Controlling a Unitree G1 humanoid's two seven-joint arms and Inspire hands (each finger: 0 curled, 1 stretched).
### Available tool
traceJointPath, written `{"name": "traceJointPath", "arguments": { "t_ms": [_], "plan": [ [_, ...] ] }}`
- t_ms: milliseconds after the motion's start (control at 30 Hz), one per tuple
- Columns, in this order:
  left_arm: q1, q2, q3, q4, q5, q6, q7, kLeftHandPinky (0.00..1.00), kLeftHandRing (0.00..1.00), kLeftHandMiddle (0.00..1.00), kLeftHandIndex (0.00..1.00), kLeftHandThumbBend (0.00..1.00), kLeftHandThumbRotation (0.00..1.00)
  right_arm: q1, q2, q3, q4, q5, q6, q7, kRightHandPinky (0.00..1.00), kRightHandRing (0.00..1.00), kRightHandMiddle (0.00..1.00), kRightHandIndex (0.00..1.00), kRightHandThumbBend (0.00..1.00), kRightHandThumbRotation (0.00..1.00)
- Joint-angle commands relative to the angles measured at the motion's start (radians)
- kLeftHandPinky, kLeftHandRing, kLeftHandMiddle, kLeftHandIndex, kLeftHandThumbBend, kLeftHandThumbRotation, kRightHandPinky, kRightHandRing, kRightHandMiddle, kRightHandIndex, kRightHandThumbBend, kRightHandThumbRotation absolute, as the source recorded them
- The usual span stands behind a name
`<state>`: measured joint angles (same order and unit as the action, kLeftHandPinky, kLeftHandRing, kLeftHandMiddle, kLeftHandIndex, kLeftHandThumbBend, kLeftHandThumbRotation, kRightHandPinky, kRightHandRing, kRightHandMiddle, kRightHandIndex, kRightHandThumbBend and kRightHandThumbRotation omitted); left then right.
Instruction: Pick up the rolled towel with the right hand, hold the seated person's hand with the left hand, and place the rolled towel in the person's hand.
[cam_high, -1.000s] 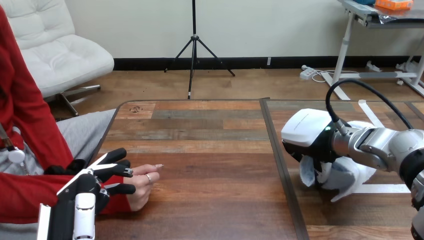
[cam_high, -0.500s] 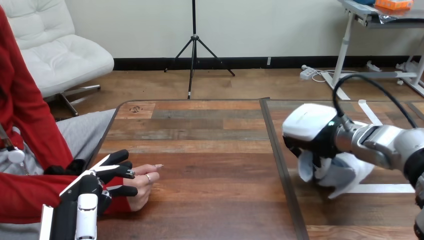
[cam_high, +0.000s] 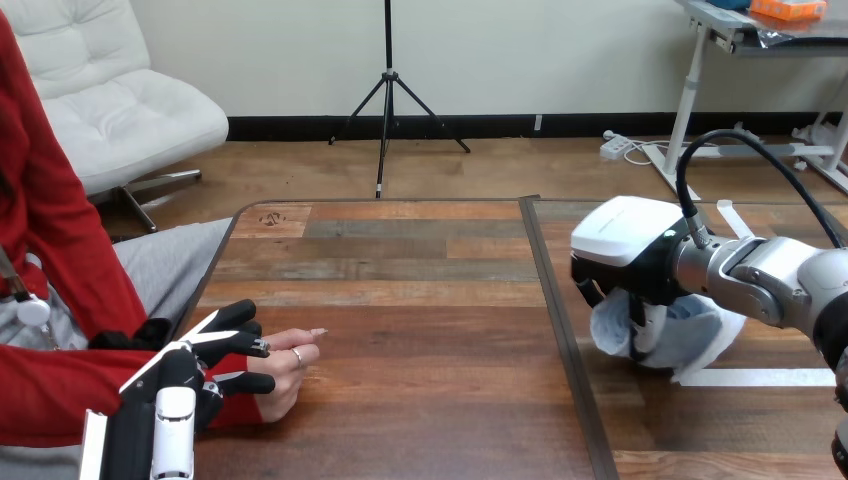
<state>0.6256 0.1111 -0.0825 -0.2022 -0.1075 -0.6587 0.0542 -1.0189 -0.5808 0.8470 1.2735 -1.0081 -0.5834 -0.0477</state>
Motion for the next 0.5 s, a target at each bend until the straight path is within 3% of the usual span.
{"name": "traceJointPath", "arguments": {
  "t_ms": [0,200,467],
  "plan": [
    [-0.101,-0.056,0.006,-0.006,0.008,-0.015,0.001,0.56,0.76,0.77,0.52,0.45,1.0,-0.064,-0.005,-0.039,-0.015,0.033,0.035,0.074,0.54,0.67,0.71,0.69,0.97,0.23],
    [-0.102,-0.055,0.006,-0.005,0.01,-0.015,0.0,0.55,0.76,0.77,0.52,0.46,1.0,-0.064,-0.005,-0.057,-0.019,0.059,0.031,0.151,0.62,0.73,0.78,0.76,0.99,0.37],
    [-0.098,-0.053,0.002,-0.014,0.005,-0.002,-0.002,0.55,0.76,0.78,0.52,0.47,1.0,-0.058,-0.014,-0.088,-0.024,0.087,0.013,0.199,0.67,0.78,0.83,0.84,1.0,0.6]
  ]
}}
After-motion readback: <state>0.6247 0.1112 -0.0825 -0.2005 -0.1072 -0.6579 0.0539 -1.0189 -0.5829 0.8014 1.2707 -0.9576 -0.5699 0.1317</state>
